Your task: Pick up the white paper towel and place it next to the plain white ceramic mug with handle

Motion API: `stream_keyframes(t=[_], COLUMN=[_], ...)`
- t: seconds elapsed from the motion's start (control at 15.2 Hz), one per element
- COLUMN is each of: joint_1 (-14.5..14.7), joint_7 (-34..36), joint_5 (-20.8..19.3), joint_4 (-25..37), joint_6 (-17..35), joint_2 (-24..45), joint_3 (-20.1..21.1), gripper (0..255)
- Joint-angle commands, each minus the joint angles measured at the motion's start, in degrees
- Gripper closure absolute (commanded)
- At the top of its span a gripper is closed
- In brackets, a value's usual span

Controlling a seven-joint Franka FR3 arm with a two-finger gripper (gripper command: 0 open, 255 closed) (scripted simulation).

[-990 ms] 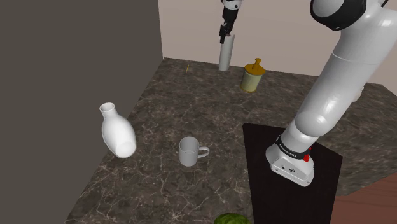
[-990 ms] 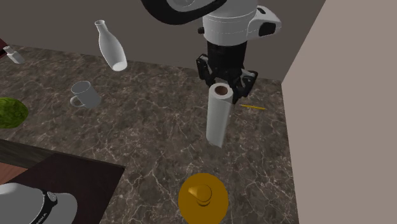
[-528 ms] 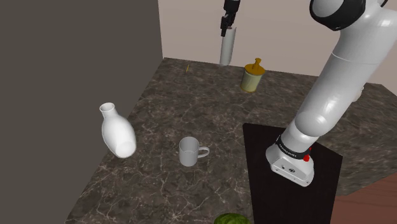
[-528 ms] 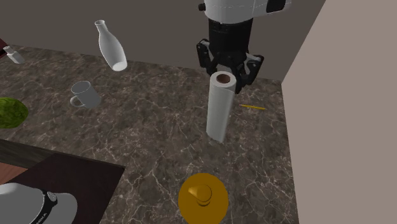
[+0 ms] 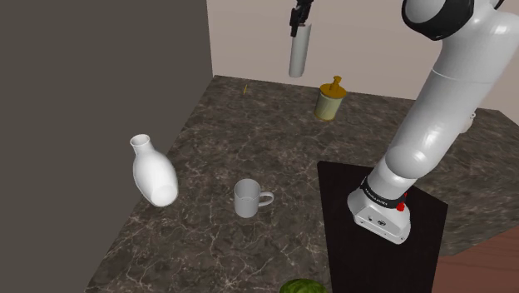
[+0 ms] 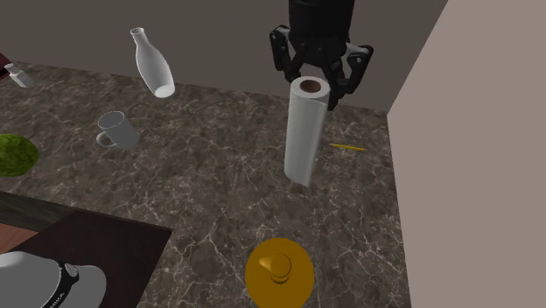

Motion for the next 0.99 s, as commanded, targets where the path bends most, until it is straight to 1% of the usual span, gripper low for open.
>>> stream_keyframes(t=[0.0, 0.53, 0.92], joint_1=[-0.06, -0.60, -1.37], joint_7=[-0.06, -0.49, -0.95], joint_5=[0.06, 0.77, 1.69], joint_4=[1.78, 11.26, 20.24], joint_6=[-1.61, -8.77, -14.86], joint_2=[0.20, 2.60, 5.58], joint_3=[-0.03, -0.24, -0.45], gripper=[255, 255, 255])
